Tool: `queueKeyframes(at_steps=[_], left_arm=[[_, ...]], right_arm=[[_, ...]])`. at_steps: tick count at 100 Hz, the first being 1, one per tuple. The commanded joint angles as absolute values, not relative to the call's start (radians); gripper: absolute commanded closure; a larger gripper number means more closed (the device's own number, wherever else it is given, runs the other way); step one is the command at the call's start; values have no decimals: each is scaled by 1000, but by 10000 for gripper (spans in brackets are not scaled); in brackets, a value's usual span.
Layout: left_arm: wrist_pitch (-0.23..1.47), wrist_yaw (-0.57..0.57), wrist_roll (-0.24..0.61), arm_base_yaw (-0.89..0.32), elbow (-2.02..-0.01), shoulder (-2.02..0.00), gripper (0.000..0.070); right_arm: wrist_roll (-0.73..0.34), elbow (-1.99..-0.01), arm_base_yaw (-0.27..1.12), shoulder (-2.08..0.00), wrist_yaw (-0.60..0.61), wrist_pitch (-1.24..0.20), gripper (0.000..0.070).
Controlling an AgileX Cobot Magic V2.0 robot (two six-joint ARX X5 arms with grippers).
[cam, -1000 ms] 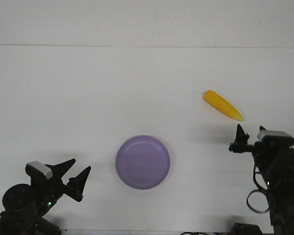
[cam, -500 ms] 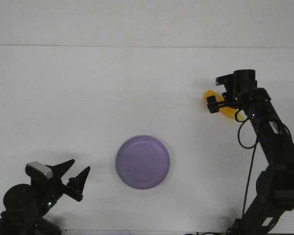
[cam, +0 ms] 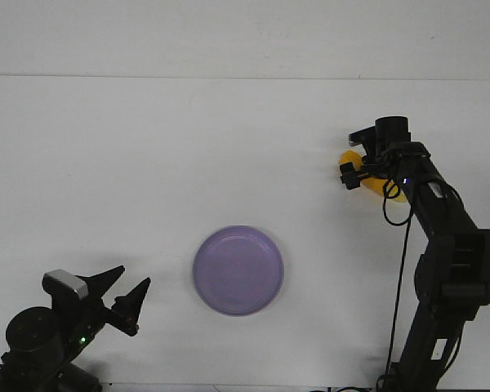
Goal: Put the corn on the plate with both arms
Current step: 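Reach the right gripper to the yellow corn cob and grasp it, then lift the corn with the right gripper and carry it over the plate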
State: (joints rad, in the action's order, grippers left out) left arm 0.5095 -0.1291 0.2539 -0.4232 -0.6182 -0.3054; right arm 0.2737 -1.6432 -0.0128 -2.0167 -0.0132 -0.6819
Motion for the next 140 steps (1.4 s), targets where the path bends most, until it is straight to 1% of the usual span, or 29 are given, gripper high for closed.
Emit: queueKeyframes(at_steps=[1, 8, 19, 21, 23, 28, 31, 33, 36, 51, 63, 69, 81, 87, 97, 110, 125, 132, 140], left_arm=[[503, -127, 255, -427, -631, -306, 272], [503, -127, 255, -427, -631, -306, 272], [503, -127, 255, -427, -631, -306, 272], [502, -127, 255, -427, -631, -306, 272], [502, -127, 255, -427, -631, -306, 272], [501, -127, 255, -427, -631, -306, 272], [501, -127, 255, -427, -631, -306, 272], [501, -127, 255, -427, -631, -306, 272], [501, -127, 255, -427, -631, -306, 272], [501, -126, 255, -427, -631, -306, 272], [501, -126, 255, -427, -631, -306, 272], [501, -126, 255, -427, -631, -306, 272], [503, -126, 255, -427, -631, -306, 272], [503, -127, 255, -427, -631, -306, 272], [503, -127, 255, -427, -631, -306, 272], [503, -126, 254, -427, -631, -306, 272], [503, -126, 254, -427, -631, -306, 272], [503, -126, 254, -427, -631, -306, 272], [503, -126, 254, -427, -631, -306, 272]], right_arm=[[284, -1669, -9, -2048, -25, -677, 253], [284, -1669, -9, -2049, -26, -682, 293], [282, -1669, -9, -2050, -27, -692, 311], [282, -1669, -9, -2050, -26, -692, 336], [282, -1669, -9, -2050, -26, -692, 375], [279, -1669, -9, -2050, -27, -692, 504], [276, -1669, -9, -2050, -26, -695, 569], [276, -1669, -9, -2050, -25, -698, 597], [276, -1669, -9, -2049, -26, -703, 617], [257, -1669, -9, -2041, -26, -729, 621], [239, -1669, -9, -1993, -16, -751, 624], [227, -1669, -9, -1950, 12, -764, 624], [178, -1669, -2, -1832, 113, -798, 624], [162, -1669, 10, -1764, 135, -821, 624], [138, -1669, 48, -1645, 136, -872, 624], [109, -1668, 138, -1502, 144, -941, 624], [73, -1652, 318, -1399, 157, -1009, 624], [39, -1623, 421, -1374, 154, -1012, 624], [-7, -1567, 543, -1367, 142, -971, 624]])
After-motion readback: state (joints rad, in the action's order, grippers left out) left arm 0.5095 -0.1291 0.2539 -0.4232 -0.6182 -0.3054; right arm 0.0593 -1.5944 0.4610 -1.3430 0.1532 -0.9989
